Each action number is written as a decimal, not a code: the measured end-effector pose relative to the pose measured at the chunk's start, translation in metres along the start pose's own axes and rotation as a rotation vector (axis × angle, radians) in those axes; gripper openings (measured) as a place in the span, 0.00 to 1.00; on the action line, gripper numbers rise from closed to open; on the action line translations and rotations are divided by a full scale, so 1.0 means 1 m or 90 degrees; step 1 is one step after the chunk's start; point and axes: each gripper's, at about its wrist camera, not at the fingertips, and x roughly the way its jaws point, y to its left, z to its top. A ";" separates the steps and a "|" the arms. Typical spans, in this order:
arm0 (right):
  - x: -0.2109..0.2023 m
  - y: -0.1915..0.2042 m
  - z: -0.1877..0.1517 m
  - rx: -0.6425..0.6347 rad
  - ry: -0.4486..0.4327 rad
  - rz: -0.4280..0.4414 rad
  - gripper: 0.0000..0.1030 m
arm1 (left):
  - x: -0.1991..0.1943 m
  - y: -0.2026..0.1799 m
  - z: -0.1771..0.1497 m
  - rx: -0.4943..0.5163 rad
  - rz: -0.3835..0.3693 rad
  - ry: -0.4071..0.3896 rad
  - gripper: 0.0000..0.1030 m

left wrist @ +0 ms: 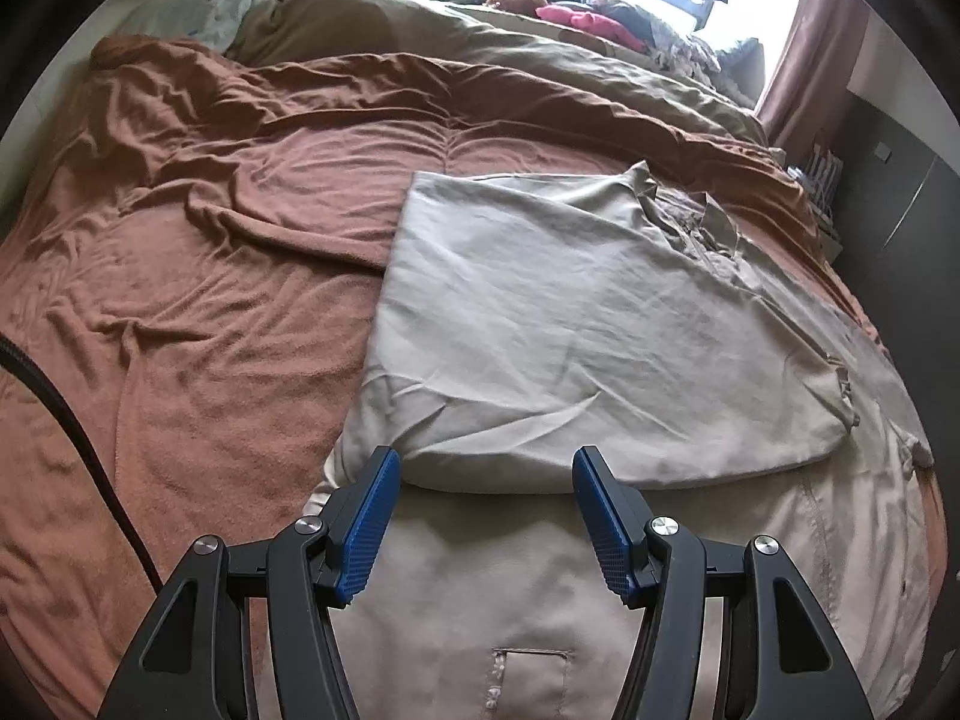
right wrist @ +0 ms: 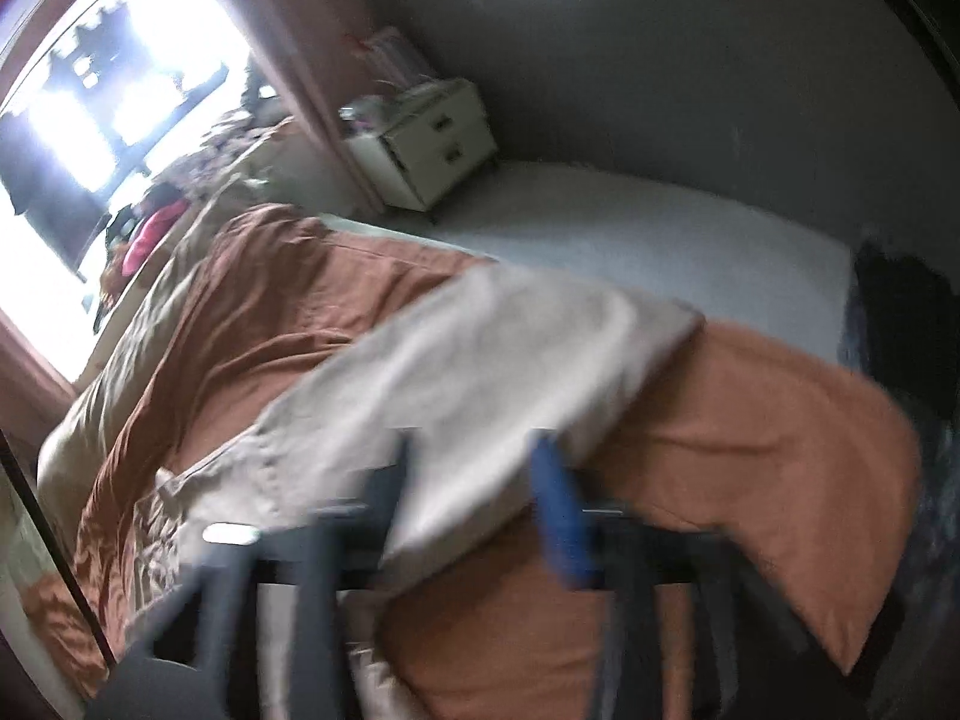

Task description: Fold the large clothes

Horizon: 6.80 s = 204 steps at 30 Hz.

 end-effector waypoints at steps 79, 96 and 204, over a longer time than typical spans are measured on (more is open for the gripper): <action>-0.003 0.278 -0.135 -0.441 0.329 0.169 0.71 | -0.033 0.030 0.014 -0.108 -0.116 -0.035 0.60; -0.031 0.189 0.042 -0.247 0.165 0.139 0.72 | -0.022 0.019 0.010 -0.081 -0.087 -0.018 0.60; 0.065 0.195 -0.113 -0.032 0.251 0.251 0.66 | 0.074 -0.097 0.027 0.093 0.055 0.110 0.60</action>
